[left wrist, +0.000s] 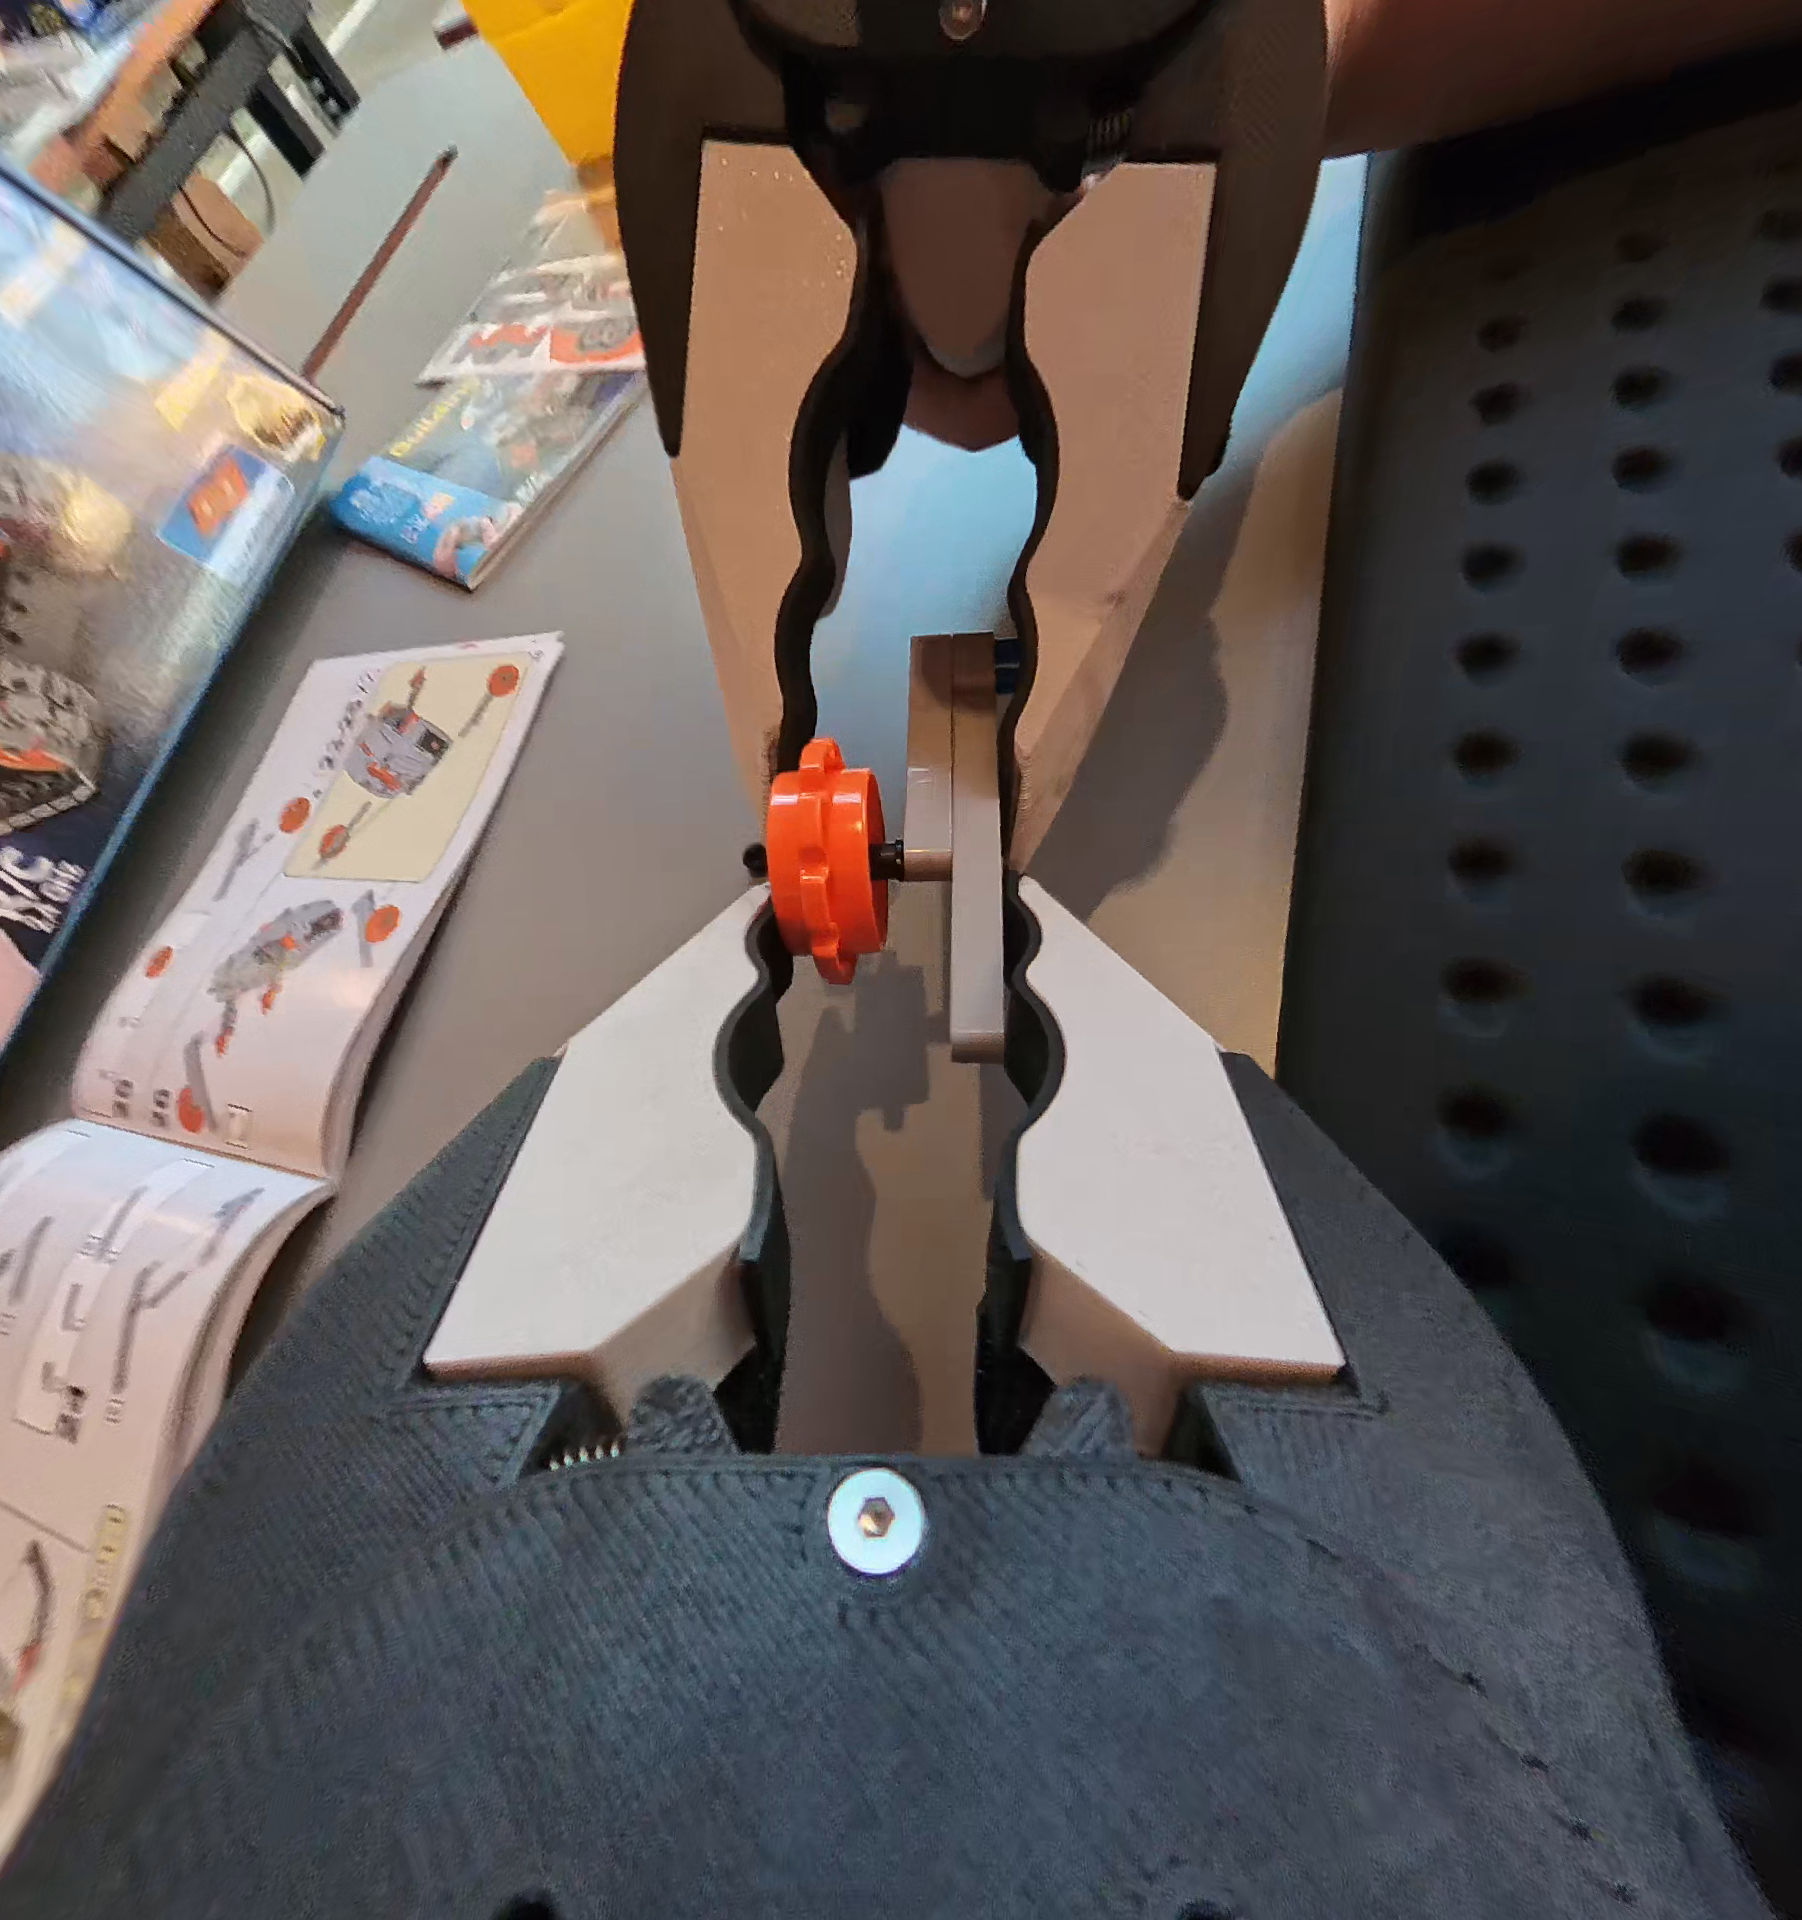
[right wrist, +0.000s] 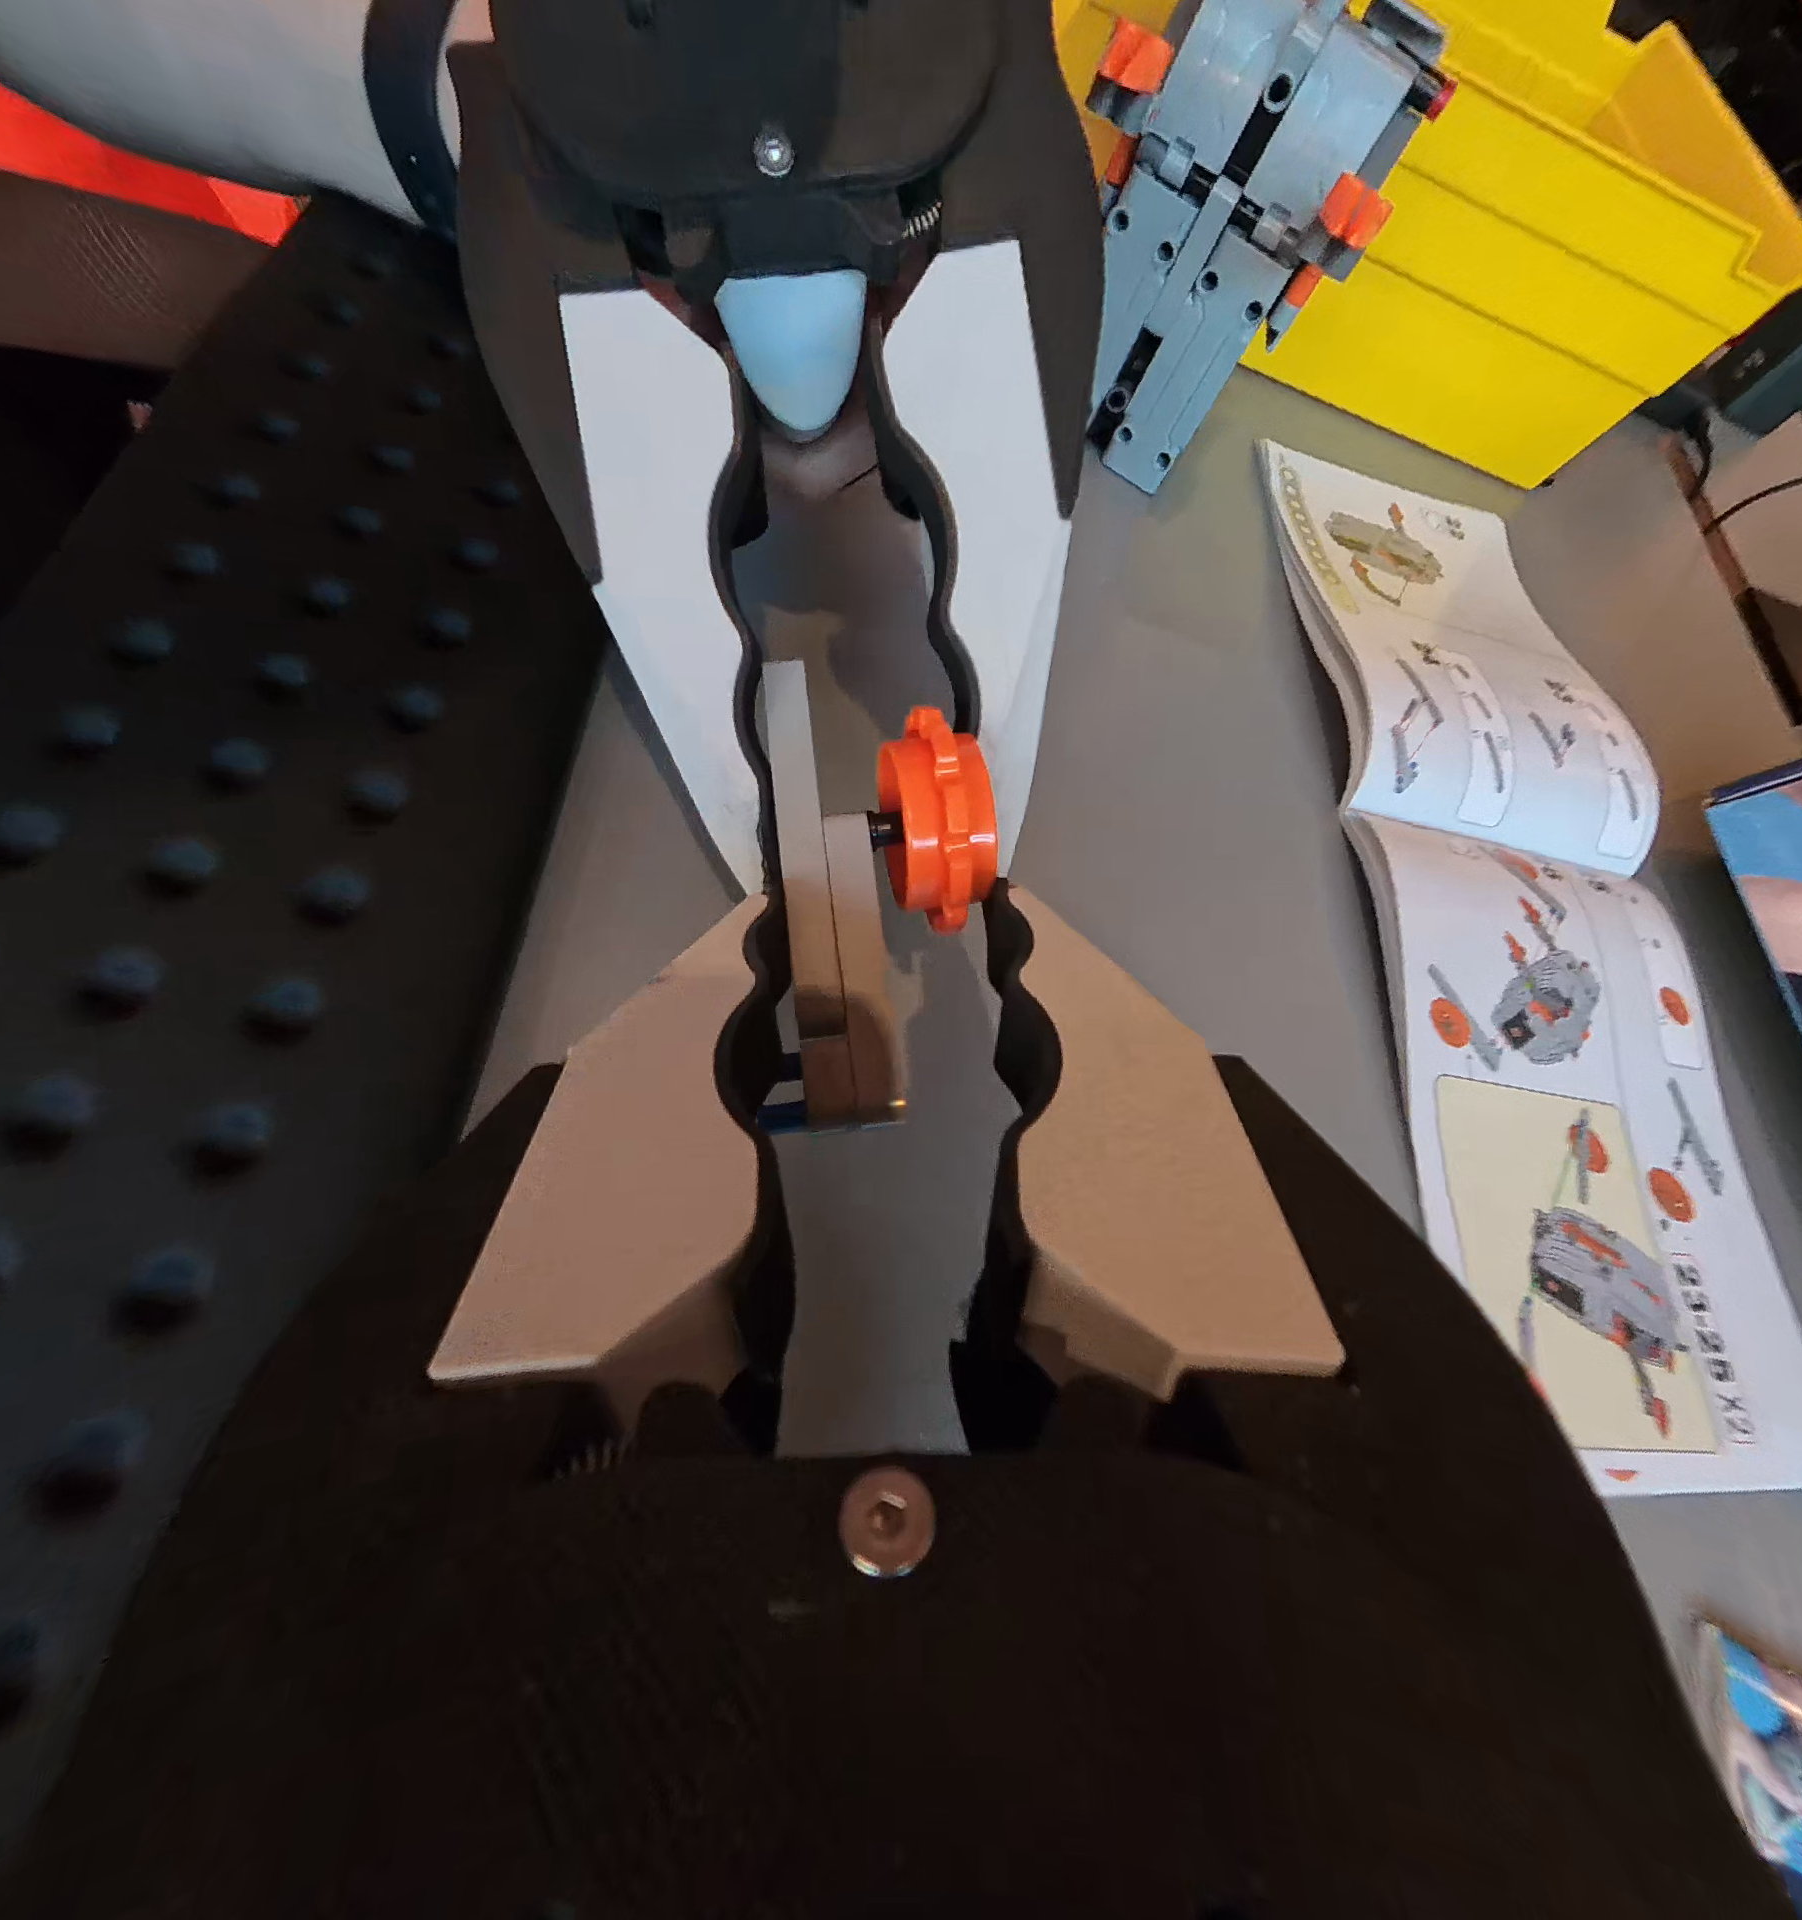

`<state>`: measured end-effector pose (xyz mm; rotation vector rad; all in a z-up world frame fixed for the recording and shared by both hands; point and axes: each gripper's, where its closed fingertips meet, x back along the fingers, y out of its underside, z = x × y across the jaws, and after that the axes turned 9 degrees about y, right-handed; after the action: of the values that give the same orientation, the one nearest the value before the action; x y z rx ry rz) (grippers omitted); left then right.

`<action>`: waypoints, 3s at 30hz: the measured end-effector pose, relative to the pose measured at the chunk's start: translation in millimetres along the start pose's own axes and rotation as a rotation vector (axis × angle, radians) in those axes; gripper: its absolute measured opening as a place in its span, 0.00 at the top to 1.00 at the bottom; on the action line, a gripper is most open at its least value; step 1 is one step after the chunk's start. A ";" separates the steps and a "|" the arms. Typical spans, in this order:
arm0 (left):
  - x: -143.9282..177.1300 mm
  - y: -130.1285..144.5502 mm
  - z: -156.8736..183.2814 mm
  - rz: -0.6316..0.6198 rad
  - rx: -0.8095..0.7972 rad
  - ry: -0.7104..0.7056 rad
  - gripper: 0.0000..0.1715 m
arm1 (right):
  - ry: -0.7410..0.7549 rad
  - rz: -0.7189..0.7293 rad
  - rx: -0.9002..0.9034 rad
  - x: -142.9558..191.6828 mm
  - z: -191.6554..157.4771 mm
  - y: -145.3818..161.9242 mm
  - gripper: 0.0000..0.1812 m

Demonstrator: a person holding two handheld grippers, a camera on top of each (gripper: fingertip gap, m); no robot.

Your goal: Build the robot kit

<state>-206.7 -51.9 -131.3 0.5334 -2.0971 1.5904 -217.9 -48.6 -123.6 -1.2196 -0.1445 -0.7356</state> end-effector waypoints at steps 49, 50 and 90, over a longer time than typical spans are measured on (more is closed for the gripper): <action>33.9 -44.4 -1.9 0.180 -0.297 -0.270 0.79 | 0.272 0.143 0.218 30.9 8.2 -39.6 0.80; 35.0 -45.1 -2.6 0.181 -0.290 -0.273 0.79 | 0.275 0.139 0.202 31.4 8.9 -41.0 0.81; 57.3 -67.6 -14.6 0.645 0.624 0.283 0.97 | 0.378 0.355 0.103 57.3 33.5 -71.4 0.81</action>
<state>-214.6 -57.3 -42.0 -0.2249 -1.6087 2.5292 -206.5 -54.3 -26.9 -0.9550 0.3357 -0.6246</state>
